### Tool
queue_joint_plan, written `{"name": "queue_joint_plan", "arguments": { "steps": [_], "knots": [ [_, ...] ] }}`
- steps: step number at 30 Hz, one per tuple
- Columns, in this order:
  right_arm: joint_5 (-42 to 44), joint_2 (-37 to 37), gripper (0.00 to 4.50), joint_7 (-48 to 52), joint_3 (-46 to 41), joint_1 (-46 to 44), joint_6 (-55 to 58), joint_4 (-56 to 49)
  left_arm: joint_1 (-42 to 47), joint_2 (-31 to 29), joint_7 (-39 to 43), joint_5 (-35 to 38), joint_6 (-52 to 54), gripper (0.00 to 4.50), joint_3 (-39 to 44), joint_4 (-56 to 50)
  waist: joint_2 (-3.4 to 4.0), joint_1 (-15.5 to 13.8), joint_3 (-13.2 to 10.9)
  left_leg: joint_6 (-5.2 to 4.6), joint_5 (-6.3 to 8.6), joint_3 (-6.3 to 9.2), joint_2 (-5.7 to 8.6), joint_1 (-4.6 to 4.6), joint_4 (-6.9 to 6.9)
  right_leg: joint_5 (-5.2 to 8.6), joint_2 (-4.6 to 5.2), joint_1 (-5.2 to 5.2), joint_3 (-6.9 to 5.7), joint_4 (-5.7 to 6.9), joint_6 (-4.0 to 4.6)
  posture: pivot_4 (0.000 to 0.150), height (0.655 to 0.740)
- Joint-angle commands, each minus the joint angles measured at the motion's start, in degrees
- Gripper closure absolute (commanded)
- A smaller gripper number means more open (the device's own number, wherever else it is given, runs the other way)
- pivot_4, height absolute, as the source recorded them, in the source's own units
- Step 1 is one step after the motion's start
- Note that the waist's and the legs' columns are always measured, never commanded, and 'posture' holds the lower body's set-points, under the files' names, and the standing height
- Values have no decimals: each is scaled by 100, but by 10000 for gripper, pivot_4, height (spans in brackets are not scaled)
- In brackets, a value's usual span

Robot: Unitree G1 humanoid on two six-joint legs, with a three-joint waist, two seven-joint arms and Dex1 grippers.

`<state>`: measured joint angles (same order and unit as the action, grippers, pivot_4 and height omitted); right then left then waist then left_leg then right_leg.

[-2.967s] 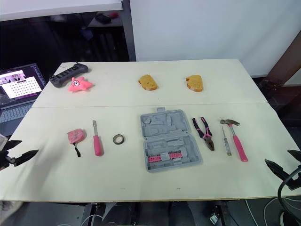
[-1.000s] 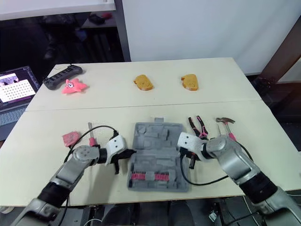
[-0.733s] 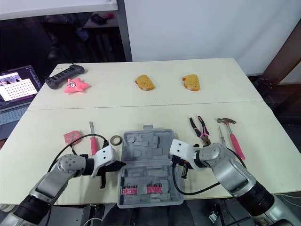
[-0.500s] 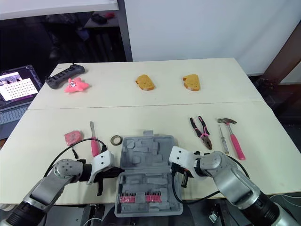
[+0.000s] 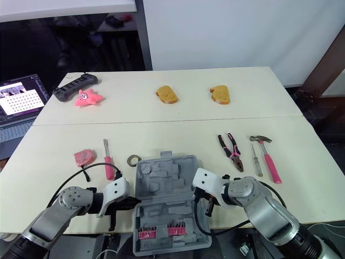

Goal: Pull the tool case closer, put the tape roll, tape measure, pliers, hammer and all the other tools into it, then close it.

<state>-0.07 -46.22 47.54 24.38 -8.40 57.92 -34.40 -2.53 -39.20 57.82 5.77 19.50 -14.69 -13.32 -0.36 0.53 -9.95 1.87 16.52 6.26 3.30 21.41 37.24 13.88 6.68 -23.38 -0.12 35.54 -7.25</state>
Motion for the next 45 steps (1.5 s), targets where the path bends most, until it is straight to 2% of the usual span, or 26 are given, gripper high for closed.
{"name": "queue_joint_plan", "arguments": {
  "steps": [1, 20, 29, 37, 42, 45],
  "knots": [
    [153, -104, 44761, 51, -19, -10, -11, -147, -90, 34, -18, 49, -8, 45000, -104, -82, 0, -6, 0, 0, 0, 0, 0, 0, 0, 0, 1, 1, -1, -1, 0, 1500, 7400],
    [235, -335, 44761, -37, 15, -9, 32, -58, 127, 165, -174, -56, -138, 45000, -96, 193, 0, -23, 0, 0, 0, 0, 1, 1, 1, 0, 3, 3, -1, -3, -1, 1500, 7400],
    [307, -399, 44761, -110, -49, -13, 75, -49, 321, 275, -196, -94, -180, 45000, -153, 376, 0, -119, 0, 0, 0, -1, 2, 0, 1, 0, 2, 3, -2, -6, -1, 1500, 7400],
    [322, -612, 44761, -119, -161, 55, 18, 37, 245, 122, -179, -33, -130, 45000, -26, 316, 0, -122, 0, 0, 0, -1, 2, 1, 1, 0, 2, 4, -2, -8, -1, 1500, 7400],
    [394, -878, 44761, -102, -583, 225, -126, 138, 210, -169, -123, 79, -117, 45000, 260, 292, -2, -104, -1, 0, 0, -2, 0, 1, 0, 0, -2, 2, -3, -8, 0, 1500, 7400],
    [932, -851, 44761, 115, -1991, 870, -703, -222, -126, -558, 36, 627, 75, 45000, 1086, -131, -6, -112, -6, 0, 0, -1, -2, 6, -2, 0, -4, -4, -3, -8, 1, 1500, 7400]
  ]
}}
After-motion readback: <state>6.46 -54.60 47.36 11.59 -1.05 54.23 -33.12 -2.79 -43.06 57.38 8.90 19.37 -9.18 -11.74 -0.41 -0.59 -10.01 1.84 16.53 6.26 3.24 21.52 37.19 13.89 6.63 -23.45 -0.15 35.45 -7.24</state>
